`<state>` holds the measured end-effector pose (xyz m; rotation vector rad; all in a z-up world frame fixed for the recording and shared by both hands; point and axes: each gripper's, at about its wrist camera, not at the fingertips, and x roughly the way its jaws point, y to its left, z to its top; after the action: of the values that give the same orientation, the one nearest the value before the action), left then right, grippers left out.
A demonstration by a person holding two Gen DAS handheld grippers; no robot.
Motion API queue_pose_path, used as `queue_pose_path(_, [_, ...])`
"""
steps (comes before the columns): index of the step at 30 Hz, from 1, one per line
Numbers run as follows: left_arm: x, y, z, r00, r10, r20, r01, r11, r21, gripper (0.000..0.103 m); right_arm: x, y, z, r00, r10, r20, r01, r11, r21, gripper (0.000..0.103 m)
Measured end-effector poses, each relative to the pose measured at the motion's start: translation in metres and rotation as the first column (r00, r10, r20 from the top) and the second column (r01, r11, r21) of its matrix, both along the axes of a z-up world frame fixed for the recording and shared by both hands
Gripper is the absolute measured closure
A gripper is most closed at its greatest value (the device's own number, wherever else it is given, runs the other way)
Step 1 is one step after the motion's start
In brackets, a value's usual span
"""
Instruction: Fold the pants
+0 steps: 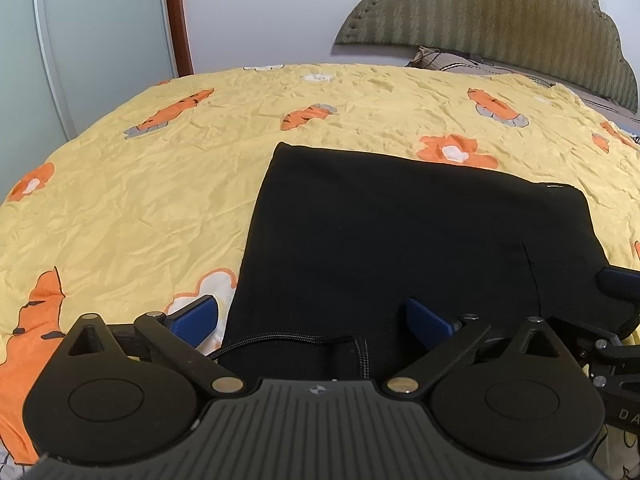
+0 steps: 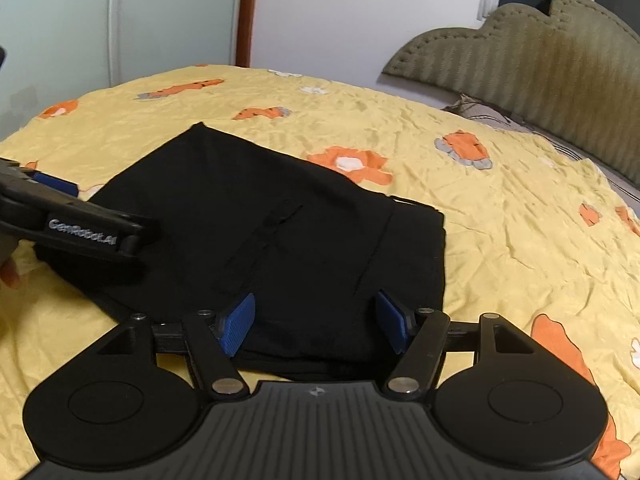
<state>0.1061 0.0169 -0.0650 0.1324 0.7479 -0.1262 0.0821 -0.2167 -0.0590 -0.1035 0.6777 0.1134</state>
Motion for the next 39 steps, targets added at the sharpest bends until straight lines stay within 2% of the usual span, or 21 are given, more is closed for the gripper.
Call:
queue_pose_path(9, [-0.001, 0.001, -0.001, 1.000, 0.007, 0.006, -0.007, 1.000, -0.005, 0.000, -0.016, 0.007, 0.010, 1.000, 0.000, 0.020, 0.001, 1.000, -0.019, 0.036])
queue_pose_path(11, [-0.001, 0.002, -0.002, 1.000, 0.001, 0.008, -0.001, 1.000, -0.006, 0.000, -0.016, 0.009, 0.007, 1.000, 0.010, 0.010, -0.010, 0.998, -0.056, 0.036])
queue_pose_path(12, [-0.001, 0.002, -0.002, 1.000, -0.003, 0.008, 0.003, 1.000, -0.004, 0.000, -0.015, 0.011, 0.002, 1.000, 0.014, 0.007, -0.014, 0.995, -0.096, 0.035])
queue_pose_path(13, [-0.001, 0.002, -0.001, 1.000, -0.006, 0.006, 0.006, 1.000, -0.001, 0.000, -0.013, 0.011, -0.002, 1.000, 0.019, 0.010, -0.018, 0.993, -0.117, 0.028])
queue_pose_path(14, [-0.001, 0.002, 0.001, 1.000, -0.007, 0.000, 0.007, 1.000, 0.002, 0.000, -0.011, 0.008, -0.003, 1.000, 0.011, 0.010, -0.010, 0.994, -0.107, 0.025])
queue_pose_path(15, [-0.002, 0.003, 0.004, 1.000, -0.008, -0.003, 0.008, 1.000, -0.001, 0.001, -0.008, 0.002, -0.001, 1.000, 0.007, 0.002, -0.007, 0.998, -0.069, 0.025])
queue_pose_path(17, [-0.003, 0.003, 0.009, 1.000, -0.016, 0.015, 0.016, 1.000, -0.011, 0.001, -0.005, -0.019, 0.008, 1.000, -0.012, 0.016, 0.011, 0.998, 0.063, 0.024])
queue_pose_path(19, [-0.002, 0.001, 0.014, 1.000, -0.011, 0.029, 0.011, 1.000, -0.013, 0.001, 0.005, -0.041, 0.015, 0.998, -0.053, 0.019, 0.049, 0.984, 0.172, 0.024])
queue_pose_path(23, [0.004, -0.007, 0.018, 0.999, -0.002, 0.050, 0.004, 1.000, -0.029, 0.001, 0.040, -0.076, 0.015, 0.994, -0.113, 0.003, 0.107, 0.953, 0.284, 0.025])
queue_pose_path(26, [0.008, -0.016, 0.015, 0.999, -0.006, 0.052, 0.006, 1.000, -0.014, 0.001, 0.072, -0.098, 0.005, 0.990, -0.133, -0.051, 0.142, 0.912, 0.384, 0.030])
queue_pose_path(28, [0.010, -0.021, 0.012, 0.999, -0.015, 0.044, 0.015, 1.000, 0.000, 0.001, 0.088, -0.109, -0.001, 0.990, -0.110, -0.092, 0.141, 0.875, 0.464, 0.059])
queue_pose_path(29, [0.011, -0.023, 0.011, 0.999, -0.019, 0.042, 0.019, 1.000, 0.007, 0.001, 0.093, -0.112, -0.004, 0.990, -0.100, -0.102, 0.137, 0.865, 0.482, 0.062])
queue_pose_path(31, [0.013, -0.026, 0.008, 0.999, -0.022, 0.044, 0.021, 1.000, 0.020, 0.001, 0.097, -0.113, -0.004, 0.992, -0.083, -0.095, 0.118, 0.876, 0.467, 0.073])
queue_pose_path(33, [0.017, -0.029, 0.007, 0.999, -0.018, 0.051, 0.017, 1.000, 0.024, 0.001, 0.097, -0.110, -0.003, 0.992, -0.092, -0.087, 0.120, 0.894, 0.433, 0.077])
queue_pose_path(36, [0.023, -0.034, 0.003, 0.999, -0.011, 0.051, 0.010, 1.000, 0.023, 0.001, 0.102, -0.103, -0.005, 0.990, -0.116, -0.078, 0.138, 0.909, 0.392, 0.078])
queue_pose_path(39, [0.020, -0.033, 0.005, 0.999, -0.015, 0.034, 0.014, 0.999, 0.030, 0.001, 0.099, -0.093, 0.000, 0.989, -0.126, -0.071, 0.143, 0.934, 0.328, 0.070])
